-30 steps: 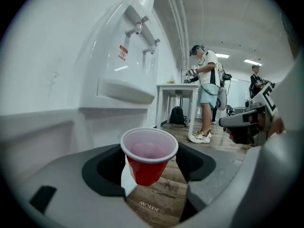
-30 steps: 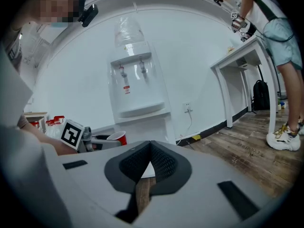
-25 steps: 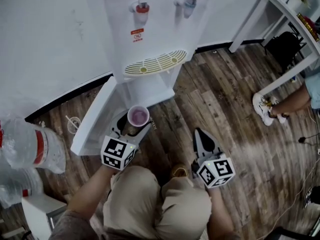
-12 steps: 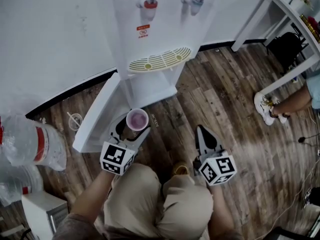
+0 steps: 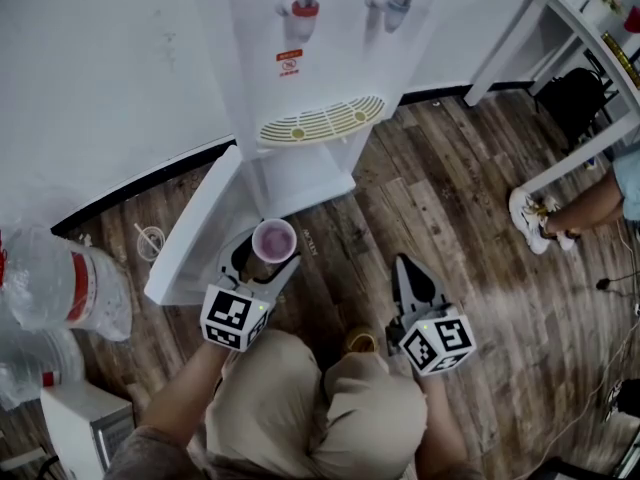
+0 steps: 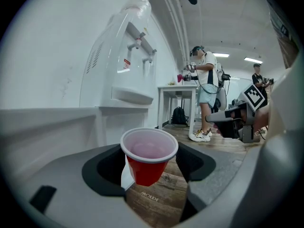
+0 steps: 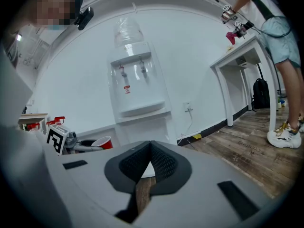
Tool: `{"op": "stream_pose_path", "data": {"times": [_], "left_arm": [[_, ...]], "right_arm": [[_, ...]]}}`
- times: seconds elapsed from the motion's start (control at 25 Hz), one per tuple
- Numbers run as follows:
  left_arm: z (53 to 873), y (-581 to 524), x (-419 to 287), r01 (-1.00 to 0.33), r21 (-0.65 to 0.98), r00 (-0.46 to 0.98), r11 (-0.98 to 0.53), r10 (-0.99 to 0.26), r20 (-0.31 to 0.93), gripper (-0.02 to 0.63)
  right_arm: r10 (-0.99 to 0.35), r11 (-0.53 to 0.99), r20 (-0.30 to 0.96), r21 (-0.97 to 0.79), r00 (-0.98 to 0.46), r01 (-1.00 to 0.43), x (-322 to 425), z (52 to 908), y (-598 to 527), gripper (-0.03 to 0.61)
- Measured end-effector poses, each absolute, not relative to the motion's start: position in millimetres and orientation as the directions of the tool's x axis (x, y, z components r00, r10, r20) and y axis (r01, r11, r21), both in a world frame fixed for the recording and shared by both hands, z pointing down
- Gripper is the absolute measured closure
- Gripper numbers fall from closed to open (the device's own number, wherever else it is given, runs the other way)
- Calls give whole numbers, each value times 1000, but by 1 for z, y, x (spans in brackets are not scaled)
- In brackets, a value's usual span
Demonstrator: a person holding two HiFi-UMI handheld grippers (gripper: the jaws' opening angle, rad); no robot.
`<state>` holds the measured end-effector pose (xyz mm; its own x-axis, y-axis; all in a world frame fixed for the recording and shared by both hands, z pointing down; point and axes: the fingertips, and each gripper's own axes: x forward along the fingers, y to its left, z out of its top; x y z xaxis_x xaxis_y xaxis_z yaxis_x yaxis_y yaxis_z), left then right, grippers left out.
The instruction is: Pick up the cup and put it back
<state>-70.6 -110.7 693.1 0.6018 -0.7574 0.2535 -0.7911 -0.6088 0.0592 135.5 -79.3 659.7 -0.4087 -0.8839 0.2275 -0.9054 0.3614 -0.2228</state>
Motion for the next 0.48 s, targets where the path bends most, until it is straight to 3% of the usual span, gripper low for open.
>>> {"op": "stream_pose_path", "data": {"times": [0.48], "left_arm": [[697,-154,-55,-805,76,588,-588,-776,228,284]], "right_arm": [[-883,355,214,-277,-417,-893,148,658,-74,577]]}}
